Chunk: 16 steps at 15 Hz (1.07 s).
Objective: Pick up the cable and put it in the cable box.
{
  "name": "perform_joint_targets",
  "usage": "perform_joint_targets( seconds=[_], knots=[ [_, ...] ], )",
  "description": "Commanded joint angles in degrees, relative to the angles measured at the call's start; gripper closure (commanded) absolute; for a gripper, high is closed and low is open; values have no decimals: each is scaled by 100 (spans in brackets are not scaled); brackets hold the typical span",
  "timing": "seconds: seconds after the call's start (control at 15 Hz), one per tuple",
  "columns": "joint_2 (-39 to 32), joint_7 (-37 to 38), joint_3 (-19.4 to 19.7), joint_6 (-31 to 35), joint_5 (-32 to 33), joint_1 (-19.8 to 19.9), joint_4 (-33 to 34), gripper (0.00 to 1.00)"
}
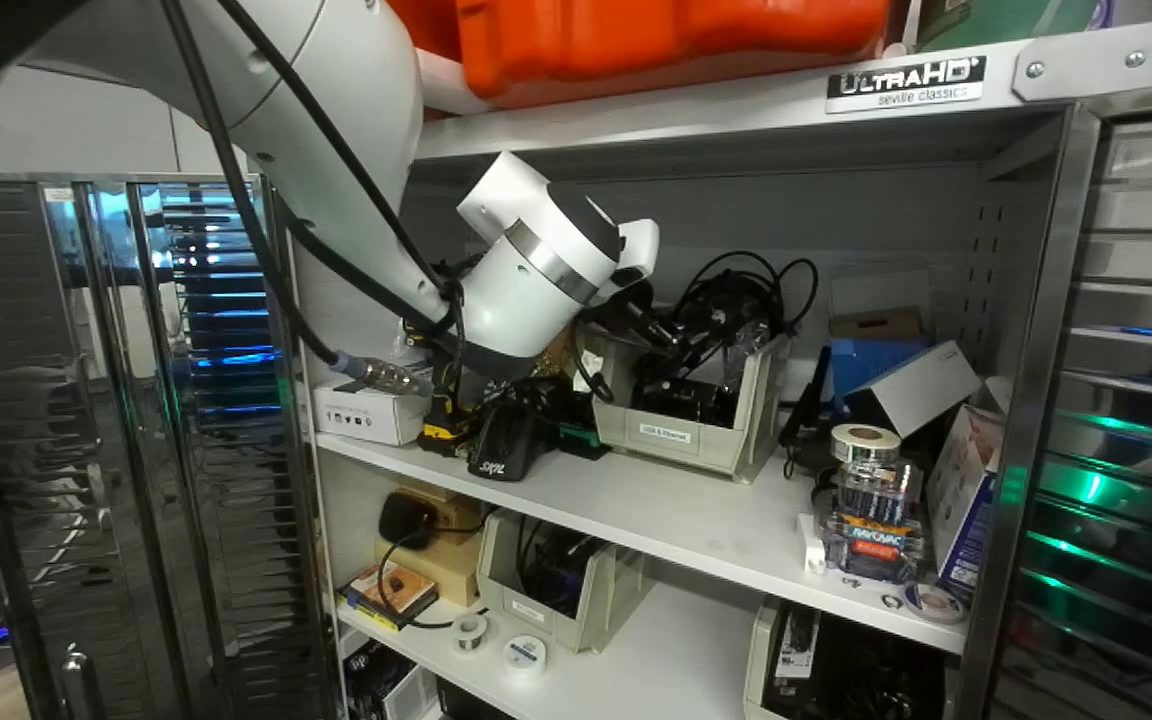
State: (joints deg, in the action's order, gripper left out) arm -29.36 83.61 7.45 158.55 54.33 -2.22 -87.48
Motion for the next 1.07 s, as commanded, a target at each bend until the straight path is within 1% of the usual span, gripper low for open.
perform_joint_targets(
  seconds=[0.0,0.07,0.13,0.2,0.27,0.47,0.53,0.67,0.8,1.0],
  knots=[
    [-219,-246,2,-148,2,11,420,54],
    [-194,-241,17,-149,34,-2,395,47],
    [-141,-259,19,-125,55,-8,336,38],
    [-51,-283,20,-80,90,-18,229,31],
    [18,-294,26,-54,130,-31,150,23],
    [421,-418,-14,-144,230,-85,-345,2],
    [565,-522,-43,-171,230,-92,-548,0],
    [865,-506,30,-205,452,-184,-975,0],
    [1230,-613,-3,-262,603,-196,-1519,0],
    [1808,-953,-70,-340,612,-170,-2380,0]
  ],
)
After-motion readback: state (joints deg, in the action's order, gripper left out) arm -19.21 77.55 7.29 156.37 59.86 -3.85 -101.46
